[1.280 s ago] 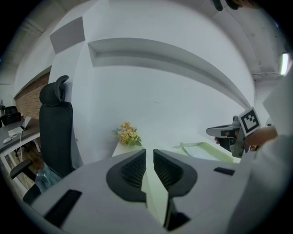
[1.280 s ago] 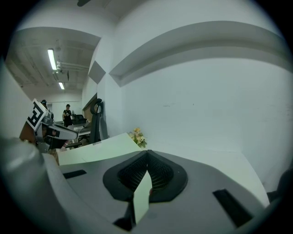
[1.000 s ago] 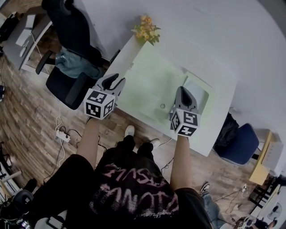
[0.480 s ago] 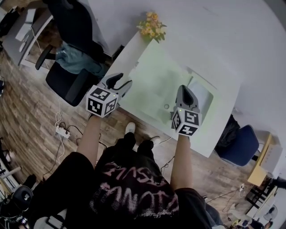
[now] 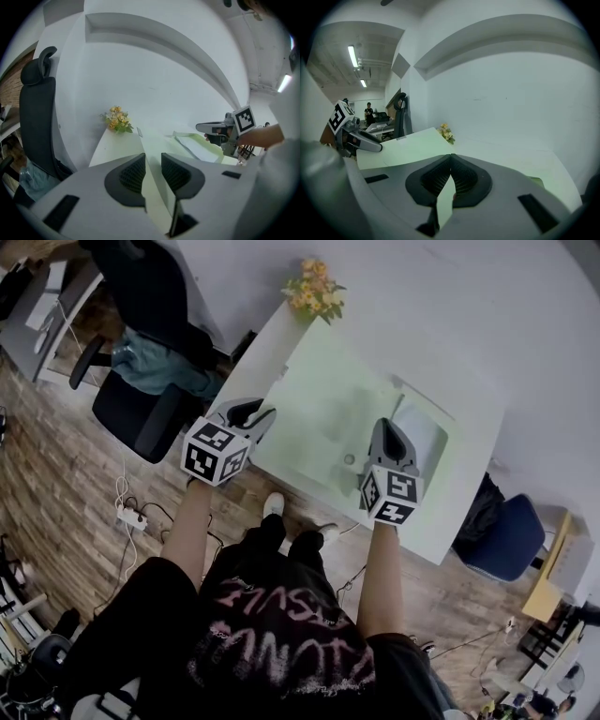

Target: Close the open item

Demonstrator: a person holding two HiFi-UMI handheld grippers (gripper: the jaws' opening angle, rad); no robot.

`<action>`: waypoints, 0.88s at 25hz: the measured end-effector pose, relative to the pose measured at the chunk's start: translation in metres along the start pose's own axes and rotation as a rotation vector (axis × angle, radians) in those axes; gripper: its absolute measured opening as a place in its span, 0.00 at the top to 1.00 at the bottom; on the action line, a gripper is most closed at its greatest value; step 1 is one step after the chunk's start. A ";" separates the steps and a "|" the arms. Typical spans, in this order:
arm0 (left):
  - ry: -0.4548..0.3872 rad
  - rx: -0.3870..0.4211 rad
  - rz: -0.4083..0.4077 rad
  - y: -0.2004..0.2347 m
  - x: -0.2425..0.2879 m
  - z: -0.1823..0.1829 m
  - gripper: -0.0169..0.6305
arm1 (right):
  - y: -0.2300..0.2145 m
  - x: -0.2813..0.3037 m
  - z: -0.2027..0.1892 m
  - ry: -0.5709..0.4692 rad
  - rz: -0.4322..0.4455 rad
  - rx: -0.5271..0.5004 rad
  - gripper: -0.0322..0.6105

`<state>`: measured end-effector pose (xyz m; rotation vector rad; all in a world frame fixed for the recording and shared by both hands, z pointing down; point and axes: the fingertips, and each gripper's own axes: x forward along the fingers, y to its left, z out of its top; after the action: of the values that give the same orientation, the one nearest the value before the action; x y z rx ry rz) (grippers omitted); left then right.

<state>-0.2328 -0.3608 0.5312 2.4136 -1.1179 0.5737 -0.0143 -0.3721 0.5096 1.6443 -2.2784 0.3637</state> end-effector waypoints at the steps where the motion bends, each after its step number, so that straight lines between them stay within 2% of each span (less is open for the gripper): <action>1: -0.005 0.000 0.002 0.000 -0.001 0.001 0.82 | 0.000 -0.001 0.000 -0.001 0.001 -0.001 0.94; 22: -0.086 0.095 0.035 -0.058 -0.020 0.045 0.92 | -0.041 -0.074 -0.009 -0.058 -0.065 0.047 0.94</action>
<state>-0.1912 -0.3378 0.4723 2.5258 -1.1962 0.5506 0.0471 -0.3168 0.4898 1.7697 -2.2672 0.3613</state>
